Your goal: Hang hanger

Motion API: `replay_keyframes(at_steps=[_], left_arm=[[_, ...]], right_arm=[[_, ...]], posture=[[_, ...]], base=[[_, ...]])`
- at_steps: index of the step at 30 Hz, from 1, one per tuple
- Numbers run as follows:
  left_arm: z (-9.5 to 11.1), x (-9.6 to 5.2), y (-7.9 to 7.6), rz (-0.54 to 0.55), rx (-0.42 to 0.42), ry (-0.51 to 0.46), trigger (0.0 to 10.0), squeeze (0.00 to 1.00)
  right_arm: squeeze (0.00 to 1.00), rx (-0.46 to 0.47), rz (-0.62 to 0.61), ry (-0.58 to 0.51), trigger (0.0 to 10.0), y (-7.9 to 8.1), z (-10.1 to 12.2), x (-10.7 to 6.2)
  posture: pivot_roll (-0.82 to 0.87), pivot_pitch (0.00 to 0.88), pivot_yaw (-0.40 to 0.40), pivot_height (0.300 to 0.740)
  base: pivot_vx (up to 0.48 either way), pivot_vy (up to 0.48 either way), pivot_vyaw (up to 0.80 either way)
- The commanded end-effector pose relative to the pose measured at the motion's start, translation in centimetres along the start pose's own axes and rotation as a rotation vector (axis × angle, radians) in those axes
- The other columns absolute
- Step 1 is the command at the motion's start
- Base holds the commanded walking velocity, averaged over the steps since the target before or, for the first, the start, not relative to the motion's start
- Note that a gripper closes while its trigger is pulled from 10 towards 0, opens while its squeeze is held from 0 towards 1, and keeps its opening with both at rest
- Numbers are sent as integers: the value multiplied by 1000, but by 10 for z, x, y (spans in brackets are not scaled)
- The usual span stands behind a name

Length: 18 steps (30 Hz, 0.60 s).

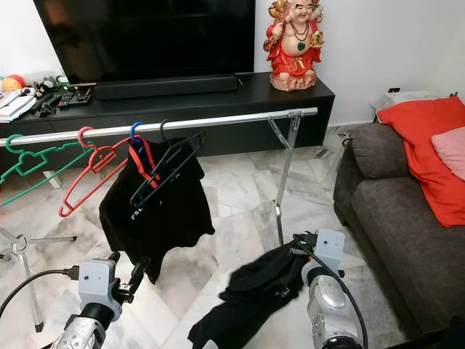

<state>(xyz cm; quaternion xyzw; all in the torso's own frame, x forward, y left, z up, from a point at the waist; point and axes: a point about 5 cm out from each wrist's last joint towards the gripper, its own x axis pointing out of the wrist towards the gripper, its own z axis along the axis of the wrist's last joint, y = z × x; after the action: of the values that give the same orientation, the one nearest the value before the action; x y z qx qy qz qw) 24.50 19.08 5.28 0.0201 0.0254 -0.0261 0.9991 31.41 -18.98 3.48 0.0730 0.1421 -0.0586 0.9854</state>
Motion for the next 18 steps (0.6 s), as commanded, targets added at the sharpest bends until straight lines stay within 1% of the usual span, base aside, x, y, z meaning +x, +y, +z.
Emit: replay_keyframes(at_steps=[1,10,18], left_arm=[[5,1,1,8,1,1,10000,0],[9,1,1,20,-7,13,10000,0],[12,2,0,31,-18,21,10000,0]], right_arm=[[0,2,3,-24,10000,3,2,1],[0,-2,6,-25,10000,5,3,2],[0,-12,18,-30,10000,9,6,4]], posture=[[-32,34,64,740],[-23,69,65,740],[-19,93,64,740]], base=[[0,480,0],[0,480,0],[0,480,0]])
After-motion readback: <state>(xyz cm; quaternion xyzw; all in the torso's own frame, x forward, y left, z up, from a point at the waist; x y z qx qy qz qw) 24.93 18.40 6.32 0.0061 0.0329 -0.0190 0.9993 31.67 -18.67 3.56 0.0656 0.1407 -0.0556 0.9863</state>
